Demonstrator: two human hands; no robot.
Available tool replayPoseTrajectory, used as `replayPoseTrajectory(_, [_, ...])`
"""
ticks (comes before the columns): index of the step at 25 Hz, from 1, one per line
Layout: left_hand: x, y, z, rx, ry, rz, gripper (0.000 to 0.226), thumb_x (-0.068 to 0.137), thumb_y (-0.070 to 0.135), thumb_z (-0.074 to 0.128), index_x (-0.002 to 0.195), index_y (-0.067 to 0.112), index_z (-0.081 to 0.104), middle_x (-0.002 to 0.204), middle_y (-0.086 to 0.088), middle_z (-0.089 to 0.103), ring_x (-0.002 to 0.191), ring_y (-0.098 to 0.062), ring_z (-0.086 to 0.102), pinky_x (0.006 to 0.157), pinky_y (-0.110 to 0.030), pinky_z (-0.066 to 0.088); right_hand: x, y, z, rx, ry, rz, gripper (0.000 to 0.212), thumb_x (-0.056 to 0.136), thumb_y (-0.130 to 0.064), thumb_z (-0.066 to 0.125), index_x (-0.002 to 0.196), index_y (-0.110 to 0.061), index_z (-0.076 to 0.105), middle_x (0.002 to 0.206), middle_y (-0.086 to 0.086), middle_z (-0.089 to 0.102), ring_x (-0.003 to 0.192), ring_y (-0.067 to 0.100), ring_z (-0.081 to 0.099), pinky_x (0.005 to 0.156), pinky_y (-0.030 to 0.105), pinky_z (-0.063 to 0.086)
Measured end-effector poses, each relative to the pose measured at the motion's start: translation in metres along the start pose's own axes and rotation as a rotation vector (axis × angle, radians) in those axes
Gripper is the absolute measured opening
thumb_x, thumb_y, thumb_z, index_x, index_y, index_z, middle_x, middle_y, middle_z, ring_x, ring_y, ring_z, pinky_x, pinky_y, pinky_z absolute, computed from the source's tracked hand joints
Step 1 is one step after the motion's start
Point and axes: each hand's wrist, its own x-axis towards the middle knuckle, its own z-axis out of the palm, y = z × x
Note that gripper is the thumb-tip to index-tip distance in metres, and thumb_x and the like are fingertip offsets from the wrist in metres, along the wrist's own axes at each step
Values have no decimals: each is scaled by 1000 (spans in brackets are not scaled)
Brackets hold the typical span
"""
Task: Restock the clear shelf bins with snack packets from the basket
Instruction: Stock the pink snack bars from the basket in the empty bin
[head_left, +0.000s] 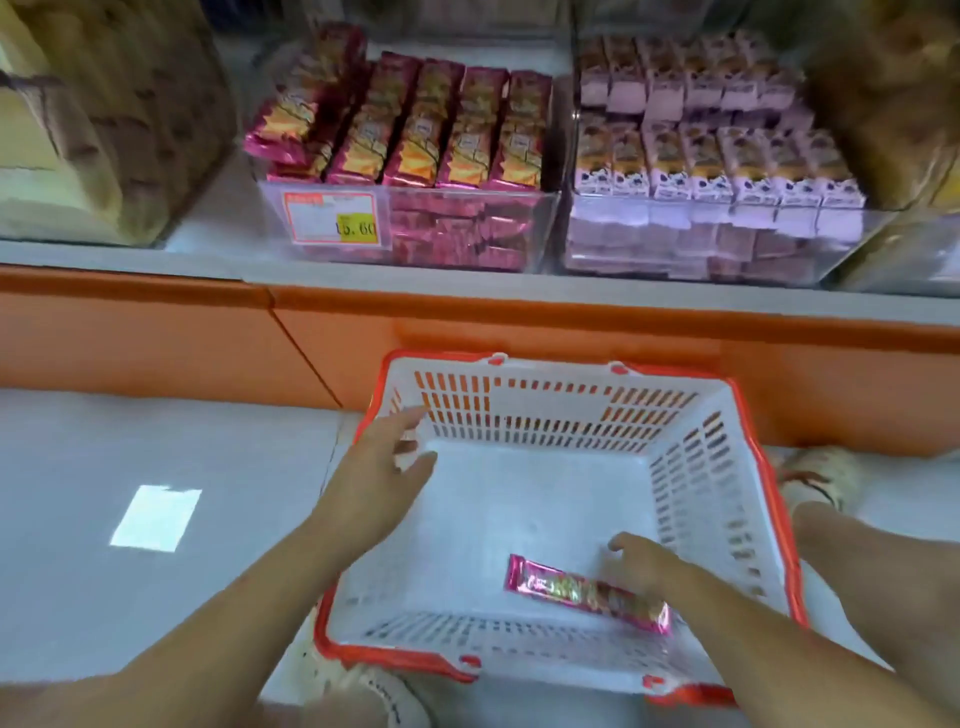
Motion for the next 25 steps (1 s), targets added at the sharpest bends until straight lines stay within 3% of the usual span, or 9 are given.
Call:
replayPoseTrajectory(3, [-17,-16,47,73,-242,-6,46,93,28,59,138,30,44,140,8,43,112,-2,52,95,-21,43,10,12,19,-249,-102,-19,57,84,-29,62,136,-16,43,131,7,54,116,24,55,95,29,45])
replayPoseTrajectory(7, [-24,-26,70,222,-412,-7,47,96,33,53,141,33,40,144,11,39,118,-3,49,94,-15,36,18,9,34,-408,-152,-54,40,79,-25,59,119,-20,62,123,9,59,112,27,58,96,31,48])
replayPoseTrajectory(10, [-20,-27,71,254,-441,-22,46,97,35,52,141,33,39,147,9,37,122,-7,49,98,-17,36,24,10,43,-470,-184,-86,32,79,-17,58,110,-20,67,115,8,63,109,27,58,93,31,48])
replayPoseTrajectory(14, [-17,-28,68,227,-417,-41,46,97,35,52,141,32,40,148,8,37,123,-8,49,97,-18,37,9,5,33,-398,-196,-94,15,85,-8,59,98,-15,62,85,1,58,88,22,57,67,23,44])
replayPoseTrajectory(17, [-20,-26,68,223,-427,-43,47,97,35,51,142,32,39,149,7,36,125,-10,48,101,-19,36,-13,1,21,-380,-183,-93,25,88,-3,53,112,-9,57,104,6,59,87,21,57,70,26,47])
replayPoseTrajectory(18, [-22,-26,68,229,-435,-42,48,97,35,51,143,31,38,150,7,35,126,-11,48,103,-21,36,-20,-3,15,-367,-206,-105,21,88,-5,55,108,-9,61,104,9,62,80,20,58,65,26,47])
replayPoseTrajectory(21, [-23,-22,64,268,-485,-44,52,97,37,51,146,29,34,152,4,33,130,-13,44,108,-25,35,-36,-17,-8,-170,-271,-129,9,86,-18,62,82,-11,61,65,4,55,49,14,46,45,21,37])
replayPoseTrajectory(23, [-23,-14,61,291,-510,-64,57,97,40,50,148,28,28,153,1,32,133,-17,42,110,-29,35,-50,-27,-29,163,-238,-117,16,84,-19,63,74,-11,54,56,2,47,43,14,40,45,22,34])
replayPoseTrajectory(25, [-22,-4,58,299,-480,-104,64,98,44,46,152,25,19,152,-3,36,129,-19,46,107,-29,37,-72,-40,-46,470,-184,-170,13,85,-19,63,79,-9,57,57,3,51,45,14,44,45,22,33])
